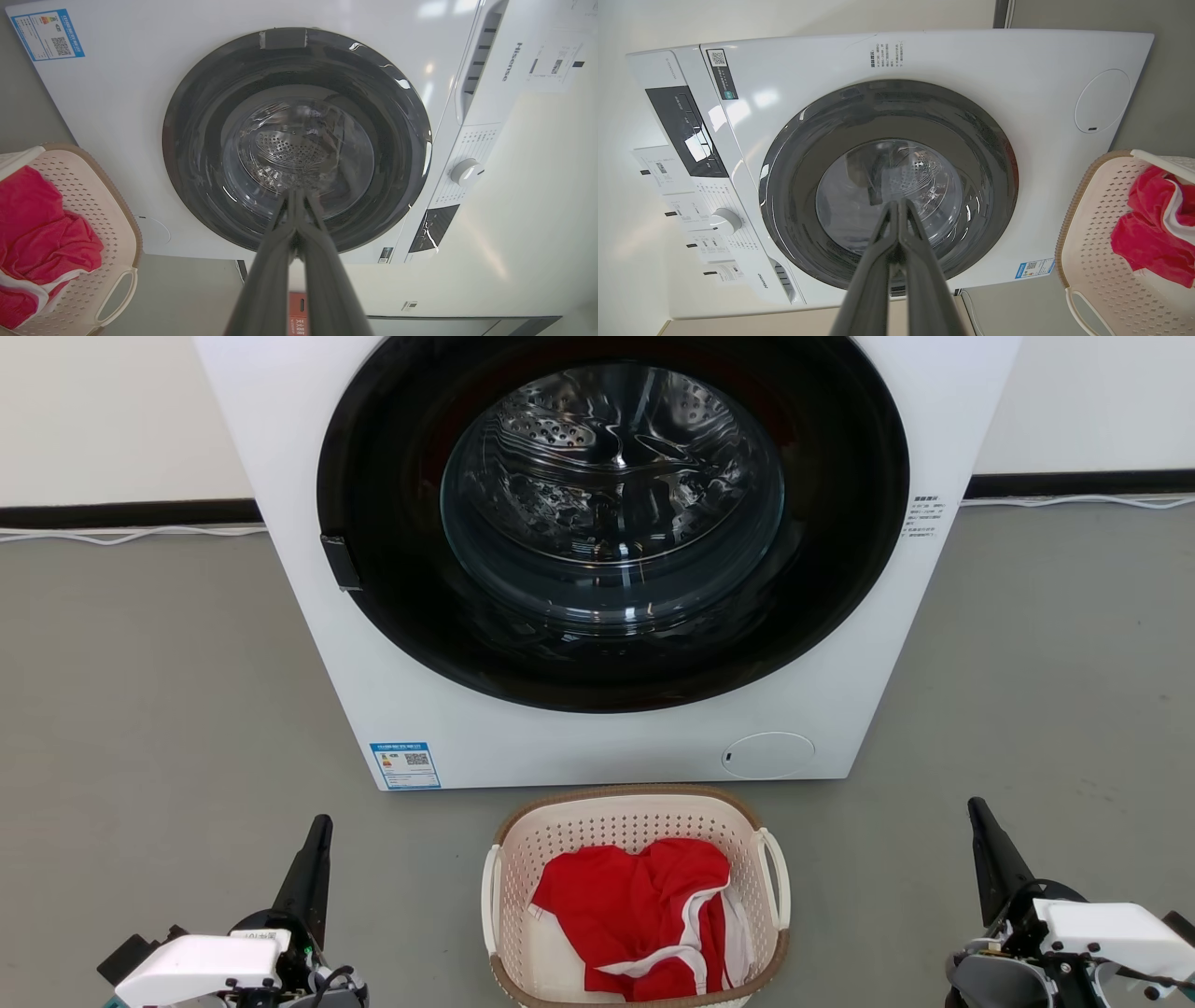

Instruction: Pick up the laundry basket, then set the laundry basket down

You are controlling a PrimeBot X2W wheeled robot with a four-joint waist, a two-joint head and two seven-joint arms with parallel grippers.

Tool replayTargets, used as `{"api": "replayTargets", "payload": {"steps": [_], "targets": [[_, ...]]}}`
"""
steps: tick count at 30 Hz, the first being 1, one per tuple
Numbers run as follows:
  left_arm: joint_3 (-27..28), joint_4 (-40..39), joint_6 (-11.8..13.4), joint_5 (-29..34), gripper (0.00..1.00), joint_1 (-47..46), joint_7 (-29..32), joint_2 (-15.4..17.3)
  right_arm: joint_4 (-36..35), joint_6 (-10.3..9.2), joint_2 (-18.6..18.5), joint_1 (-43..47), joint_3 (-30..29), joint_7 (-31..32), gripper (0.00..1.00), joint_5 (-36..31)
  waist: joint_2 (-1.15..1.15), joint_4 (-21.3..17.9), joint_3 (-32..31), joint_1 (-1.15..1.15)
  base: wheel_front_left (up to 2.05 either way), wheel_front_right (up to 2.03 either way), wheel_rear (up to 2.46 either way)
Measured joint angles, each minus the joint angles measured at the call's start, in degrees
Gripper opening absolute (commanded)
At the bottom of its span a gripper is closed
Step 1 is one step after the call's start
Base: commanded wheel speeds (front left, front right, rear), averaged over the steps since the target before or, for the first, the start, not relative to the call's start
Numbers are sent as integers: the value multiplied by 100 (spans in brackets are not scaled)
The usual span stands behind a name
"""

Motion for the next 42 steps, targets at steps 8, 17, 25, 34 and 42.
{"api": "replayTargets", "payload": {"steps": [8, 17, 25, 34, 42], "targets": [[0, 0, 0, 0, 0, 0, 0, 0, 0, 1, 0, 0, 0, 0, 0, 0, 0, 0, 0, 0, 0, 0, 0], [0, 0, 0, 0, 0, 0, 0, 0, 0, 1, 0, 0, 0, 0, 0, 0, 0, 0, 0, 0, 0, 0, 0], [0, 0, 0, 0, 0, 0, 0, 0, 0, 1, 0, 0, 0, 0, 0, 0, 0, 0, 0, 0, 0, 0, 0], [0, 0, 0, 0, 0, 0, 0, 0, 0, 1, 0, 0, 0, 0, 0, 0, 0, 0, 0, 0, 0, 0, 0], [0, 0, 0, 0, 0, 0, 0, 0, 0, 1, 0, 0, 0, 0, 0, 0, 0, 0, 0, 0, 0, 0, 0]]}}
